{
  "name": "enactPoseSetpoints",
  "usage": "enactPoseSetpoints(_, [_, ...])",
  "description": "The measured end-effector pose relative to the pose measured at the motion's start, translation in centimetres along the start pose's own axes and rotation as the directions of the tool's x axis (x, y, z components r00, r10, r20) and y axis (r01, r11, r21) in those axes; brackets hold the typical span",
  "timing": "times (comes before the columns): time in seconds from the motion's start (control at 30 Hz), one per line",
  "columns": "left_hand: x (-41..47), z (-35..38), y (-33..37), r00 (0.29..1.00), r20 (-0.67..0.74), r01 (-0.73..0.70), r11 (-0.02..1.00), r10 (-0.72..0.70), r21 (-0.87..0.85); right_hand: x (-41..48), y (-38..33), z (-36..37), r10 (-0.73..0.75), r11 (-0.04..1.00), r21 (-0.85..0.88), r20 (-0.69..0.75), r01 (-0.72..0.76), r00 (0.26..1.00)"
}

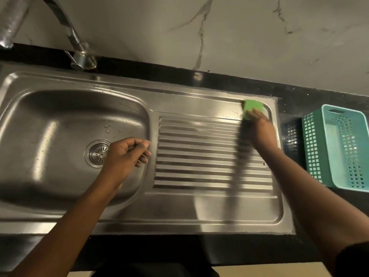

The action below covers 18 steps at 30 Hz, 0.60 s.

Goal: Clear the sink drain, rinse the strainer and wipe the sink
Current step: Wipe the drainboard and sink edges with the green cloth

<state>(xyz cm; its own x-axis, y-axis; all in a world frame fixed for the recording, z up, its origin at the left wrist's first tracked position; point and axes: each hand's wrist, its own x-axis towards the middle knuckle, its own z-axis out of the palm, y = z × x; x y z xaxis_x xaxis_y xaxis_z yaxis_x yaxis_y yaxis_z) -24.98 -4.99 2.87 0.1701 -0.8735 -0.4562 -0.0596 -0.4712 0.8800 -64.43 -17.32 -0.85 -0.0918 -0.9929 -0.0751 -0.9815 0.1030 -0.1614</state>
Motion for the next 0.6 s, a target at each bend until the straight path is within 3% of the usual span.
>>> enactPoseSetpoints(0.07, [0.0, 0.0, 0.2, 1.0, -0.001, 0.004, 1.0, -0.004, -0.008, 0.9, 1.3, -0.5, 0.127, 0.992, 0.026, -0.046, -0.126, 0.991])
enactPoseSetpoints(0.17, [0.0, -0.6, 0.3, 1.0, -0.009, 0.0, 1.0, 0.0, -0.004, 2.0, -2.3, 0.3, 0.368, 0.922, 0.182, -0.126, -0.343, 0.921])
enactPoseSetpoints(0.23, [0.0, -1.1, 0.3, 1.0, -0.011, -0.006, 1.0, 0.007, 0.003, 2.0, -6.7, 1.4, 0.374, 0.907, 0.248, -0.11, -0.339, 0.921])
enactPoseSetpoints(0.37, [0.1, -1.5, 0.2, 0.999, -0.032, -0.015, 1.0, 0.015, 0.011, 0.4, -16.7, 3.2, 0.209, 0.937, 0.304, -0.094, -0.172, 0.973])
enactPoseSetpoints(0.43, [0.0, -1.8, 0.1, 0.999, -0.043, -0.026, 0.999, 0.027, 0.028, -1.1, -21.8, 4.1, -0.002, 0.956, 0.293, -0.074, 0.023, 0.997])
enactPoseSetpoints(0.5, [0.0, -2.0, 0.0, 0.998, -0.054, -0.04, 0.998, 0.042, 0.046, -2.1, -26.0, 5.0, -0.256, 0.933, 0.257, -0.017, 0.252, 0.967])
enactPoseSetpoints(0.6, [-0.2, -2.3, 0.0, 0.997, -0.07, -0.037, 0.997, 0.041, 0.067, -1.3, -28.1, 5.5, -0.404, 0.893, 0.239, 0.048, 0.382, 0.914])
